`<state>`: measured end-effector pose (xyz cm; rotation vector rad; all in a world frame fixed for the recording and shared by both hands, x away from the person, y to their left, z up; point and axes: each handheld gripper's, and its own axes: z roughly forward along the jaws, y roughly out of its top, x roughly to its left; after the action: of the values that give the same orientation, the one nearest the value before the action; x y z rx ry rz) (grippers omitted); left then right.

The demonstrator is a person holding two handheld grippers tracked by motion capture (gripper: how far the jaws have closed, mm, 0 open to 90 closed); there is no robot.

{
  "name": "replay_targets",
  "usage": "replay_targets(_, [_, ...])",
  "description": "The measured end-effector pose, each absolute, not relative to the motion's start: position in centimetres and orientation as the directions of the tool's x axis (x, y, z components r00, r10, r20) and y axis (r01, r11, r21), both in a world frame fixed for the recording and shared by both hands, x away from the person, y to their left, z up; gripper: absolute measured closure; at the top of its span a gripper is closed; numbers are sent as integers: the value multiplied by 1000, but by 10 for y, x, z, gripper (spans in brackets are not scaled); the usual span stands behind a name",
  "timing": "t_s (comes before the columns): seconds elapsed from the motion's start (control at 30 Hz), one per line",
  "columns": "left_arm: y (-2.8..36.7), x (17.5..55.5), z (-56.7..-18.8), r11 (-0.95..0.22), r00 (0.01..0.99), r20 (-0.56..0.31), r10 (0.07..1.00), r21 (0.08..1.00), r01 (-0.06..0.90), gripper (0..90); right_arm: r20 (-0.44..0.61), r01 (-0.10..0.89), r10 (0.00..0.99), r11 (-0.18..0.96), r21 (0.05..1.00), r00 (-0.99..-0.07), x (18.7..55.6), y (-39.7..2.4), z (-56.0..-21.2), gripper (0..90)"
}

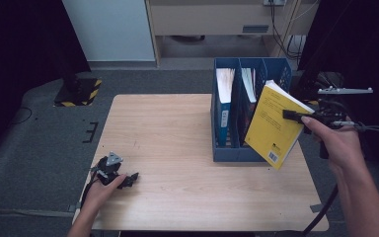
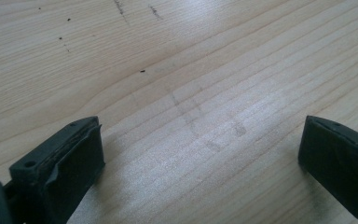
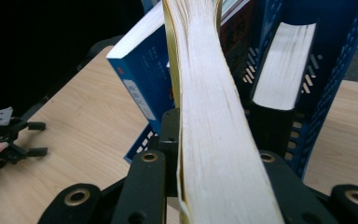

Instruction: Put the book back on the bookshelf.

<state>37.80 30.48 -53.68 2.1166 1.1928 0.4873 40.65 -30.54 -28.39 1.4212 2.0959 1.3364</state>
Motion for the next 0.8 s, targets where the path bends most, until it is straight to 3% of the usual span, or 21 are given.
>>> replay_targets(0.8, [305, 378, -537, -374, 517, 4, 856, 695, 614, 0, 312, 630, 860, 14, 777, -405, 432, -317, -294, 754])
